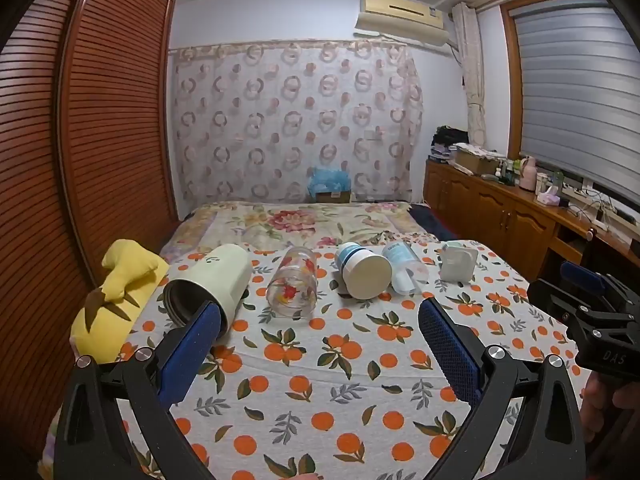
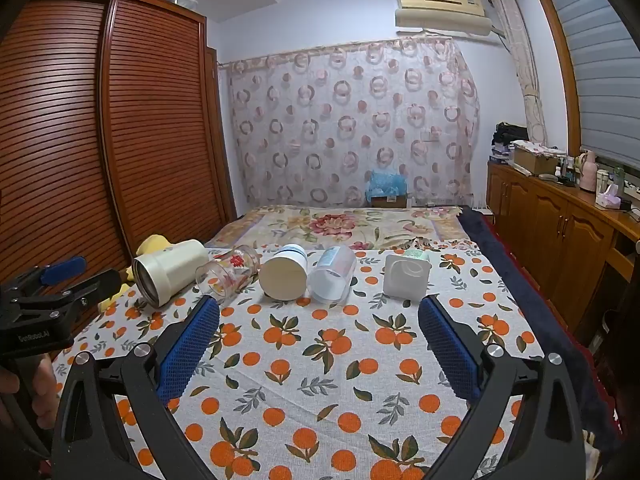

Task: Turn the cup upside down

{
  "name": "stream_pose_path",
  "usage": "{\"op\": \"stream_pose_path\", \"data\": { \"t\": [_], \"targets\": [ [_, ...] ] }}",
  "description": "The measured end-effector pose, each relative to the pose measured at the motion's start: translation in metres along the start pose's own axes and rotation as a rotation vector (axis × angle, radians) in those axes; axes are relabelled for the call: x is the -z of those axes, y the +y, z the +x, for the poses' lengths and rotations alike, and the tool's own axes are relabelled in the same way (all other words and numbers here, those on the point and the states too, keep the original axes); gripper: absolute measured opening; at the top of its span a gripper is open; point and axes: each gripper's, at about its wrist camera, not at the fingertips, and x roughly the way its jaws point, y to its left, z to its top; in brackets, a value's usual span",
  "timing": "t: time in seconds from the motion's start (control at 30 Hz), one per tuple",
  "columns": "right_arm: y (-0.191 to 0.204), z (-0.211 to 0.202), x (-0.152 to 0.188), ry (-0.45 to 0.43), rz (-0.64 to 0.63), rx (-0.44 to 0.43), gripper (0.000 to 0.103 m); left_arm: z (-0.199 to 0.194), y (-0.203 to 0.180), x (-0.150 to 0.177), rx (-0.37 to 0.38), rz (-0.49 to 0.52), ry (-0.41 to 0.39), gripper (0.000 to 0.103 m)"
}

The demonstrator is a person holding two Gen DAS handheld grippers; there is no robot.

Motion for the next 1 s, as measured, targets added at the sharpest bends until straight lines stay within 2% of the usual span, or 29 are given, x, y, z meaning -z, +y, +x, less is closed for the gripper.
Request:
{"op": "stream_pose_path", "data": {
  "t": [1.0],
  "targets": [
    [0.0001,-0.0002,-0.0004,0.000,-0.003,0.001,0.100,0.0000,0.0002,0.0000,0.002,-0.003,-0.003,0.096]
  ]
}}
